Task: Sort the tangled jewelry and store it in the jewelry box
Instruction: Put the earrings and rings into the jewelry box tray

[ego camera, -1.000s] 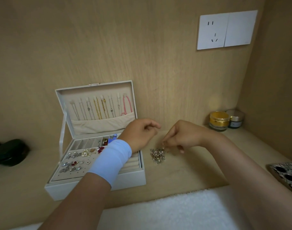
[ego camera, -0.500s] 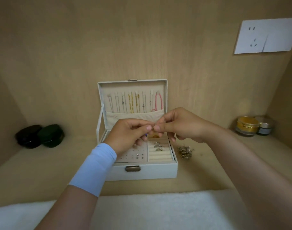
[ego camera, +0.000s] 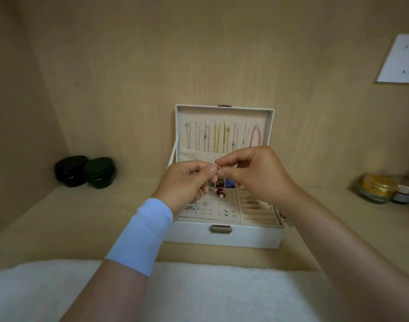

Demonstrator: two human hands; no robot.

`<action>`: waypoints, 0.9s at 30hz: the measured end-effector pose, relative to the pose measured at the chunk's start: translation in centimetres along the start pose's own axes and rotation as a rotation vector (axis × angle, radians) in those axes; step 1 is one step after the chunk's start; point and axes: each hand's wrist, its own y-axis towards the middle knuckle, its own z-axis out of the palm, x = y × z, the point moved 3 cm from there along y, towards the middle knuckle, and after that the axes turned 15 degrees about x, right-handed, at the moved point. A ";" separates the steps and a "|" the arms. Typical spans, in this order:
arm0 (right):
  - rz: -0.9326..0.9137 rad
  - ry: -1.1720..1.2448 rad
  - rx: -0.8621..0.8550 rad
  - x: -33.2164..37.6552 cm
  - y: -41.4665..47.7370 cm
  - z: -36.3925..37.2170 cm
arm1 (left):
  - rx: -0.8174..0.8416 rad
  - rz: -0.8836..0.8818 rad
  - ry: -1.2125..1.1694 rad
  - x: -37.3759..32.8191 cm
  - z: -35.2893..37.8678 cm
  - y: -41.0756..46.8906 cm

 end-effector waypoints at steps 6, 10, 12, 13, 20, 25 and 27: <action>0.162 -0.298 0.042 -2.4 -0.6 -0.5 | -0.001 -0.040 -0.004 0.7 -0.3 -0.1; 0.283 -0.592 0.165 -3.1 -0.6 0.2 | 0.047 -0.079 -0.062 1.2 -0.5 -0.1; 0.268 -0.647 0.170 -2.7 -0.5 0.5 | 0.059 -0.069 -0.087 1.2 -0.9 -0.1; 0.252 -0.645 0.150 -2.5 -0.5 0.5 | 0.056 -0.062 -0.090 1.2 -1.2 -0.2; 0.118 -0.318 0.115 -1.5 -0.3 1.4 | 0.001 -0.068 -0.070 1.3 -4.2 -1.3; 0.073 -0.350 0.178 -1.2 -0.2 2.4 | -0.030 -0.037 -0.085 1.3 -5.0 -2.0; 0.066 -0.410 0.209 -1.3 -0.2 2.4 | -0.033 -0.036 -0.080 1.4 -5.0 -2.1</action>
